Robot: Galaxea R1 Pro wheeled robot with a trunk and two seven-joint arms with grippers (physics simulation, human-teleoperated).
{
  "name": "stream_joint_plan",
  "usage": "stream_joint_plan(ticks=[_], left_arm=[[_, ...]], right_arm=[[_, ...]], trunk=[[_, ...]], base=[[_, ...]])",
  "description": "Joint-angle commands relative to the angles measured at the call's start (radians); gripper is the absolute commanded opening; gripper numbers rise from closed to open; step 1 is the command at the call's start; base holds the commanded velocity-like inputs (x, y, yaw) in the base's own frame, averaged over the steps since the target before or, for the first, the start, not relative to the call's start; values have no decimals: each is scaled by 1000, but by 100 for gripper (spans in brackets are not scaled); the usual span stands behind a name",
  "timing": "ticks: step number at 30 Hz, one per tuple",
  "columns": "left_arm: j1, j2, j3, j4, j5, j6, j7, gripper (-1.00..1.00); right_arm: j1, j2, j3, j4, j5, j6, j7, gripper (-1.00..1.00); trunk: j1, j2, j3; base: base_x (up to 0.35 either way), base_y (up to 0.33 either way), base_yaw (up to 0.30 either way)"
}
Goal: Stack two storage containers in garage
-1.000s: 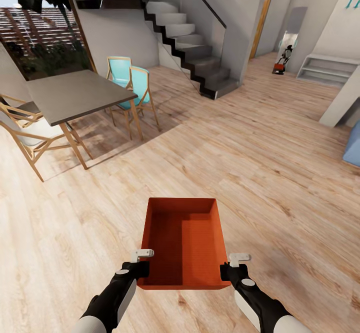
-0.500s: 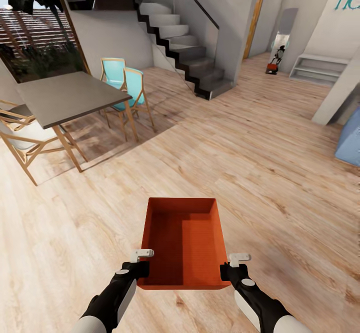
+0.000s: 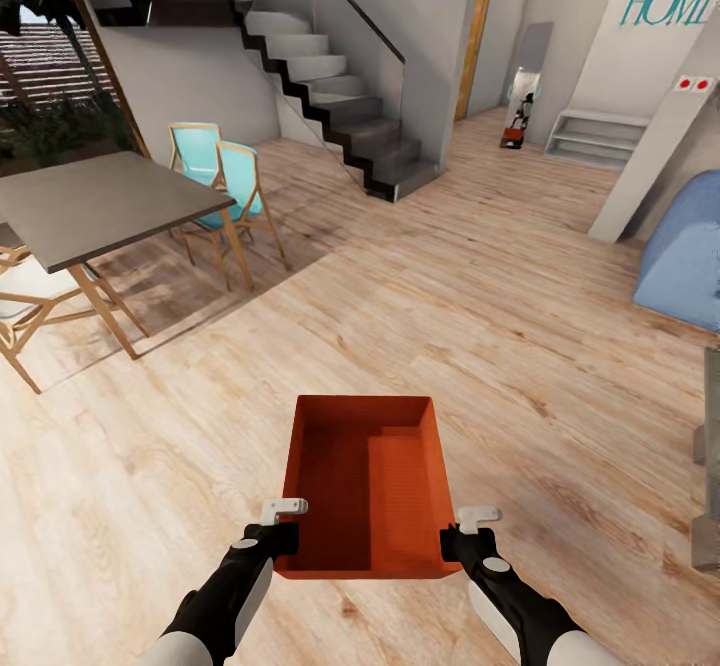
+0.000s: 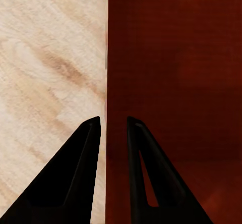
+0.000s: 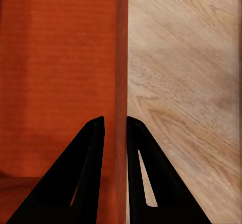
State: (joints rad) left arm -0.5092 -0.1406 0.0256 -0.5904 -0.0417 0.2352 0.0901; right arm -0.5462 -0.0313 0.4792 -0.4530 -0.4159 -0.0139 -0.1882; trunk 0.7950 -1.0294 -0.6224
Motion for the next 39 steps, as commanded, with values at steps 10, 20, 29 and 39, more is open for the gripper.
stream_joint_plan(ticks=[10,20,29,39], left_arm=[[0,1,-9,-2,5,6,-16,-100],[0,1,-9,-2,5,6,-16,-100],[0,1,-9,-2,5,6,-16,-100],[0,1,-9,-3,5,6,-16,-100]], right_arm=[[-1,-36,10,-1,-17,-1,-2,-100],[-1,-36,10,-1,-17,-1,-2,-100],[-1,-37,13,-1,-17,-1,-2,-100],[-1,-35,10,-1,-18,-1,-2,-100]], trunk=[[0,-1,6],[0,-1,12],[0,-1,15],[0,-1,25]], base=[[0,0,-139],[0,0,-124],[0,0,-54],[0,0,-1]])
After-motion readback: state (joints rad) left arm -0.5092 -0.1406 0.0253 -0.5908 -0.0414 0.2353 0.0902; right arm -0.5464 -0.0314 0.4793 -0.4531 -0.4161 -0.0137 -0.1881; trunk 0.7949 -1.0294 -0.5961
